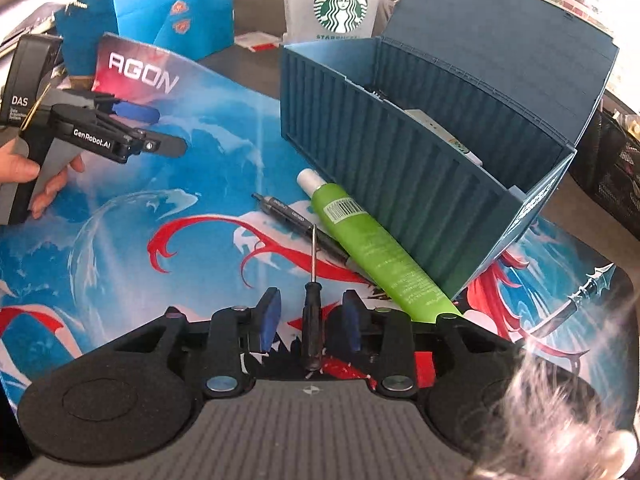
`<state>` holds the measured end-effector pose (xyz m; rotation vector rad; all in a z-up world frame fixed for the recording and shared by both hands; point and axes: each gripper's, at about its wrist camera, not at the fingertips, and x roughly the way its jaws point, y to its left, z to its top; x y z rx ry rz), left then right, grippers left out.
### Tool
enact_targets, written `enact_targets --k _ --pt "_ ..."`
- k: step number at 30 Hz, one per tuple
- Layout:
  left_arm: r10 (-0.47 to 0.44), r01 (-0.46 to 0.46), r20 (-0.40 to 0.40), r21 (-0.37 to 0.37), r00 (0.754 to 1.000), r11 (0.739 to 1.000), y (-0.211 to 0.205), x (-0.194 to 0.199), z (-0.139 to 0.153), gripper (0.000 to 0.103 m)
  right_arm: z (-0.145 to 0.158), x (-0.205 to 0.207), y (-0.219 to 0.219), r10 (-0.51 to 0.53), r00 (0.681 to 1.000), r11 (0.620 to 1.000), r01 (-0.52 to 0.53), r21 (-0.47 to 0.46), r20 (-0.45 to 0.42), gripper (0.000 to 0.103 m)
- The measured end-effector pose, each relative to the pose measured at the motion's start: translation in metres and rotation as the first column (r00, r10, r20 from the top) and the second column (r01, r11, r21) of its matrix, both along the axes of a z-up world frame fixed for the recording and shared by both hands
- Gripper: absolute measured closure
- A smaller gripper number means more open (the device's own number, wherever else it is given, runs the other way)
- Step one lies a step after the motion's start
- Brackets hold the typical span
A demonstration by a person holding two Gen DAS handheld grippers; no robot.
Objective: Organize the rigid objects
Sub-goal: 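Carry the screwdriver with the right gripper over the teal box, then lower the screwdriver into the box and open the right gripper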
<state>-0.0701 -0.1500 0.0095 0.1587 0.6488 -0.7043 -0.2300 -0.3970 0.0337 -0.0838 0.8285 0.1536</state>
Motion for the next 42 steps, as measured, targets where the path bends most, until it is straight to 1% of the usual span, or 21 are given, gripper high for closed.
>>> enact_targets --k 1,2,6,9,18,22,25,30,38,42 --pt "0.0 0.0 0.0 0.0 1.0 1.0 0.0 0.0 0.0 0.0 0.0 0.0 0.002 0.002 1.0 1.0 -0.002 0.001 0.003 0.089" --pt "0.0 0.0 0.0 -0.001 1.0 1.0 0.0 0.0 0.0 0.0 0.0 0.0 0.005 0.003 1.0 1.0 -0.002 -0.019 0.006 0.094" --pt "0.0 0.0 0.0 0.0 1.0 1.0 0.0 0.0 0.0 0.0 0.001 0.002 0.01 -0.015 1.0 0.999 0.015 -0.044 -0.004 0.095" --pt "0.0 0.0 0.0 -0.001 1.0 1.0 0.0 0.0 0.0 0.0 0.004 0.002 0.014 -0.003 1.0 0.998 0.002 -0.069 -0.011 0.095" --pt "0.0 0.0 0.0 0.001 1.0 1.0 0.0 0.0 0.001 0.0 0.03 0.0 0.024 0.048 0.999 0.994 -0.047 -0.1 0.003 0.095" --pt "0.0 0.0 0.001 0.002 1.0 1.0 0.0 -0.001 0.001 0.0 0.039 0.002 0.029 0.061 0.998 0.992 -0.058 -0.117 0.021 0.095" --pt "0.0 0.0 0.0 0.002 1.0 1.0 0.0 -0.001 0.001 0.0 0.051 0.004 0.03 0.07 0.996 0.991 -0.063 -0.12 0.053 0.095" --pt "0.0 0.0 0.0 0.002 1.0 1.0 0.0 -0.001 0.001 0.0 0.073 0.013 0.03 0.091 0.992 0.985 -0.076 -0.158 0.092 0.095" --pt "0.0 0.0 0.0 0.002 1.0 1.0 0.0 -0.001 0.001 0.0 0.1 0.035 0.025 0.123 0.986 0.968 -0.095 -0.231 0.11 0.095" --pt "0.001 -0.001 0.001 0.002 1.0 1.0 0.0 -0.001 0.001 0.0 0.107 0.047 0.021 0.133 0.984 0.962 -0.101 -0.252 0.115 0.095"
